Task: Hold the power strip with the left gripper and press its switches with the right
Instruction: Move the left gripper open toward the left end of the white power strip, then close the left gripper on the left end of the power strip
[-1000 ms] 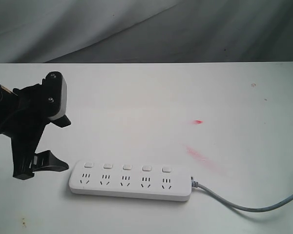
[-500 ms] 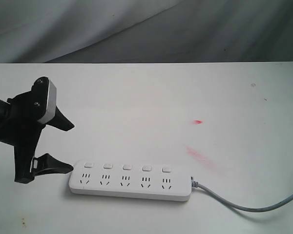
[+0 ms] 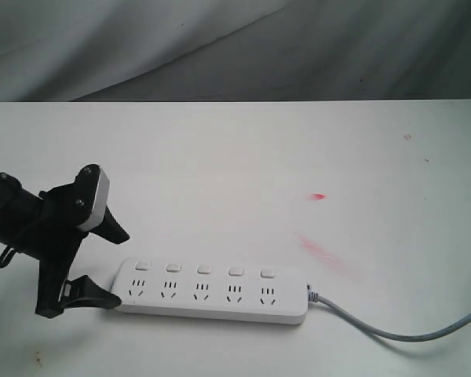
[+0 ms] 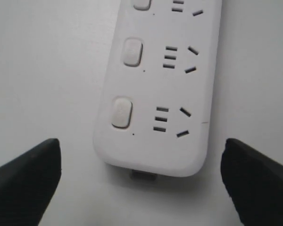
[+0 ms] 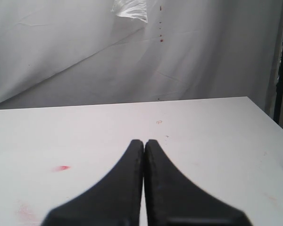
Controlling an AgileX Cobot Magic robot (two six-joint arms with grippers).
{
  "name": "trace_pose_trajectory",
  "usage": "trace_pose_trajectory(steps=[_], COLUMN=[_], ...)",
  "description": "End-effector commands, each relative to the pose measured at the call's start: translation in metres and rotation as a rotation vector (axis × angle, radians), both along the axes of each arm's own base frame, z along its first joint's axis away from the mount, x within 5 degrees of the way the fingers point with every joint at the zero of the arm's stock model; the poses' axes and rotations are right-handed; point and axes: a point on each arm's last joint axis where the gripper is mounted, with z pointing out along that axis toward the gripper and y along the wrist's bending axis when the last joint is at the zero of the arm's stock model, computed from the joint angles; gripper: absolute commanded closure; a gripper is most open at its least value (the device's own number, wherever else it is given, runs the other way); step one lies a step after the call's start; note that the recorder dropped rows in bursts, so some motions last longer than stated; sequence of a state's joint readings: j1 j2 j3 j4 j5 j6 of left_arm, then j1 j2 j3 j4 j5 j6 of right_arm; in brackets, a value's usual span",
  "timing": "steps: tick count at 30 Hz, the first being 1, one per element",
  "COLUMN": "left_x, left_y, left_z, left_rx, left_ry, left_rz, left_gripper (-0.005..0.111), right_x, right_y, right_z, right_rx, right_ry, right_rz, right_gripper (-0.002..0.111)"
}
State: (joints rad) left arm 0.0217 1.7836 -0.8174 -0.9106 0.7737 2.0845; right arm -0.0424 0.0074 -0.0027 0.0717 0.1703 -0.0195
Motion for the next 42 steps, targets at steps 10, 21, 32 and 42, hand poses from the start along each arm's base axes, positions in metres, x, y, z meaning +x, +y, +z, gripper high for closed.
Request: trace_pose_trajectory(steps=[10,21,32,42], left_x=[0.003,0.005,0.005,0.000], left_y=[0.003,0.004,-0.007,-0.011], left_z=[-0.019,-0.023,-0.024,-0.023], left_rx=[0.026,0.059,0.091,0.062], left_ry=[0.031,0.017,-0.005,0.031], left_rz=[0.025,0.030,-0.026,-0.066], left_gripper=[0.021,0.021,0.021,0.021], right_x=[0.000,0.000,0.000,0.000], right_y=[0.000,0.000,0.000,0.000], right_z=[-0.001,-0.001,-0.001,-0.001], right_rx=[-0.009,-0.009,-0.009,-0.009], right_ry=[0.002,0.002,0.002,0.002], right_rz=[-0.007,-0.007,-0.007,-0.007], right_gripper=[0.108,0.108,0.108,0.108])
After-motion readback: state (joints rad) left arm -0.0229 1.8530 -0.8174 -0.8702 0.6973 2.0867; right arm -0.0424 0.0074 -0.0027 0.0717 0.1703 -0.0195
